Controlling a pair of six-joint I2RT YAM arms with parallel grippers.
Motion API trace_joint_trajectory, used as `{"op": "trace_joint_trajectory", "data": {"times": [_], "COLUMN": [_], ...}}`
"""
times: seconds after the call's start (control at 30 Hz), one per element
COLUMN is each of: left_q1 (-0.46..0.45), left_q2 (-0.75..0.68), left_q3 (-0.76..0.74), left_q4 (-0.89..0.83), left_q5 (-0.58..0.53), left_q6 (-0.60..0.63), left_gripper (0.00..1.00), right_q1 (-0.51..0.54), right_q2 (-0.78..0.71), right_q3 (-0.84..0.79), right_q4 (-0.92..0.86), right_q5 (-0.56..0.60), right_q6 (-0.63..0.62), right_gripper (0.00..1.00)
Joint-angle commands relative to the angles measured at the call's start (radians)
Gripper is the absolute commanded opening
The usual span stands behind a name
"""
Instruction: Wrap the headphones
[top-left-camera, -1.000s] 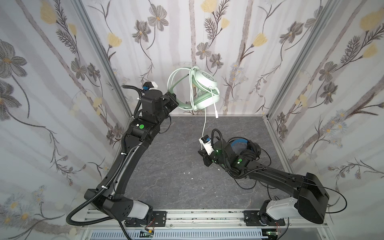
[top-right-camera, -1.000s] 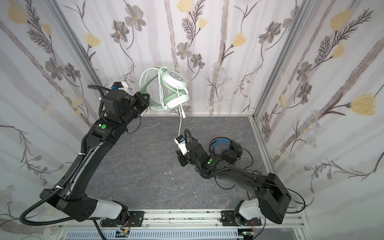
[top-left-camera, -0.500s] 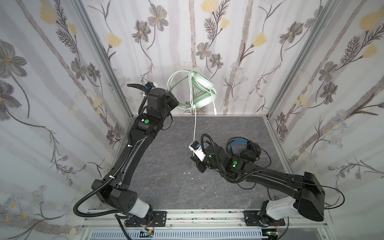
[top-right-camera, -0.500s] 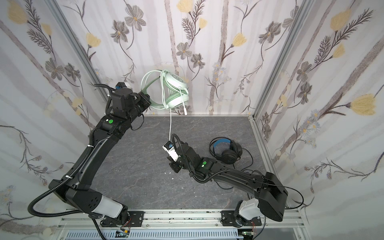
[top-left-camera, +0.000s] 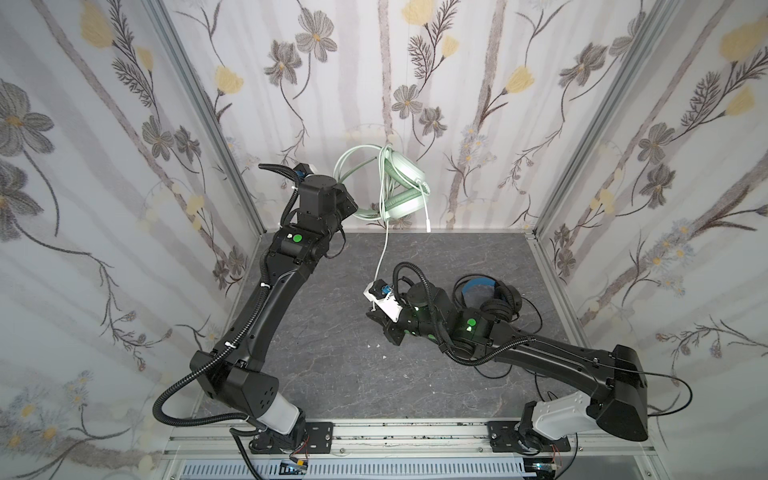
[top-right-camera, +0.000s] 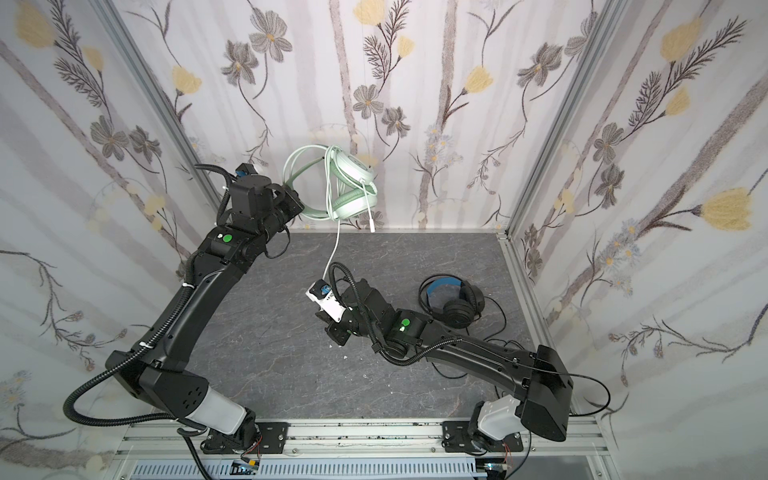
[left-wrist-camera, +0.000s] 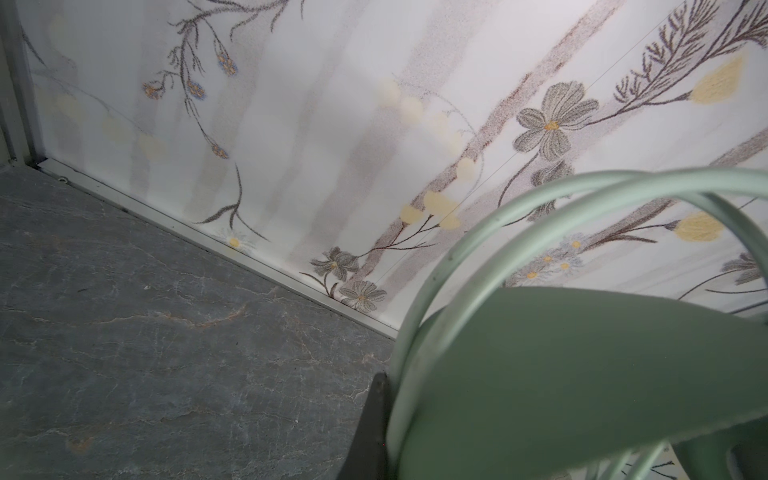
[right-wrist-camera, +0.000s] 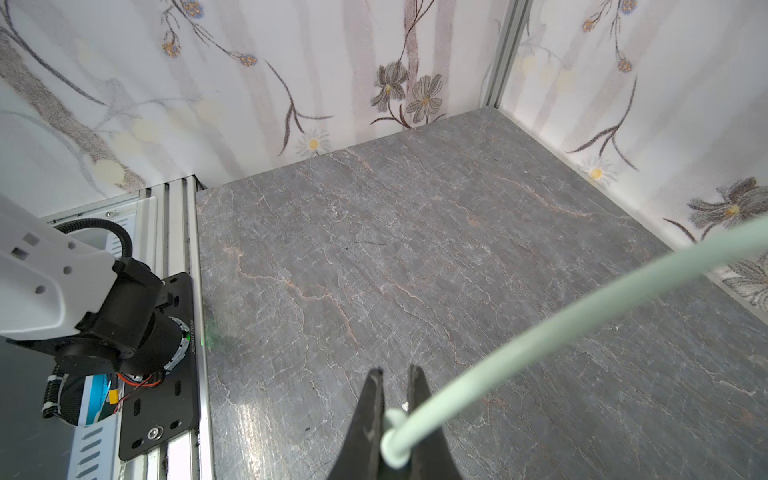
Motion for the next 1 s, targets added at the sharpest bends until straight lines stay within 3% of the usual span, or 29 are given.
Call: {"op": "trace_joint_trajectory", "data": {"times": [0.0,0.57,0.97], "left_q1": [0.0,-0.043,-0.107], "left_q2": [-0.006,-0.048,-0.167], "left_q3": [-0.02,-0.327,-0.467], "left_q4": [0.045,0.044,-0.03], "left_q5": [-0.045,-0.092,0.209], "left_q6": [0.052,0.233,0.457], "left_gripper": [0.0,0.0,0.0], "right_q1": [0.002,-0.14,-0.31], "right_q2": [-0.006,0.007,-0.005], "right_q3": [0.048,0.387,0.425], "right_q4": [-0.023,-0.232,-0.368], "right_q5": [-0.001,0.01,0.032], "right_q6": [-0.032,-0.181,-0.34], "right_gripper": [0.0,0.0,0.0]}}
